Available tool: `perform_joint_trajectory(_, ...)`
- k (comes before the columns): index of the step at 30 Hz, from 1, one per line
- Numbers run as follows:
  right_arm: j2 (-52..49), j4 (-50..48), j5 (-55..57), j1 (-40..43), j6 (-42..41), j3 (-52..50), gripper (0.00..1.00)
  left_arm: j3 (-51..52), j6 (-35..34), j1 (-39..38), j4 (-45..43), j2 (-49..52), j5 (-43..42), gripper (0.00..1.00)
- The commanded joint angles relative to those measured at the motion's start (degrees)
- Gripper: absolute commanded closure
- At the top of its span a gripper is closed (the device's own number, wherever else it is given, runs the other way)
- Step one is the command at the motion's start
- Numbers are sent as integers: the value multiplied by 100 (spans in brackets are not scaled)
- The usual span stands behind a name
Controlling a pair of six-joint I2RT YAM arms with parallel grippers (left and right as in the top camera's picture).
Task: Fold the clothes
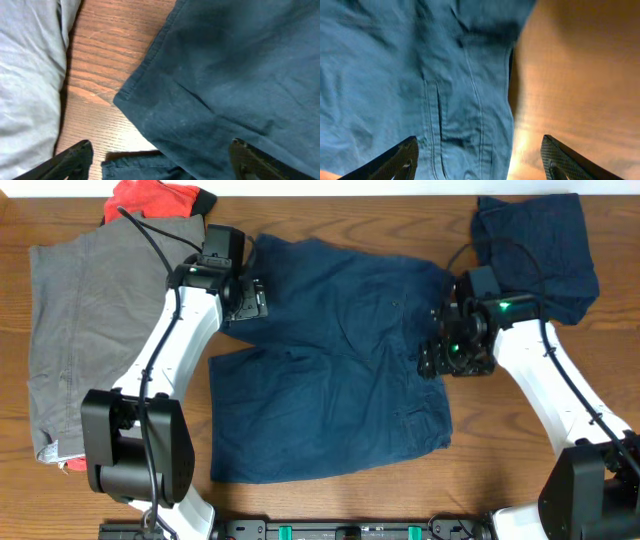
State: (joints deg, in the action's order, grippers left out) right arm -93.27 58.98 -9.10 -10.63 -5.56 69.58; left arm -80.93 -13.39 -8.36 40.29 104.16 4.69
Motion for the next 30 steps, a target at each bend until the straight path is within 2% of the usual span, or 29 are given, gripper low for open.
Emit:
perform_joint_trajectory(1, 50, -90, -61, -11, 133, 114, 24, 24, -365, 162, 83, 289, 31, 13)
perform_joint_trajectory(5, 50, -162, -59, -28, 136, 114, 24, 24, -1001, 260, 87, 634, 26, 13)
perform_joint_trajectory(15, 48, -249, -59, -26, 138, 114, 25, 24, -1504, 262, -306, 1305, 28, 15)
perform_joint_trajectory(28, 50, -358, -57, -26, 138, 114, 25, 24, -1644, 262, -503, 1716, 31, 44)
perform_joint_trajectory(30, 48, -404, -57, -26, 138, 114, 25, 26, -1674, 262, -474, 1759, 31, 56)
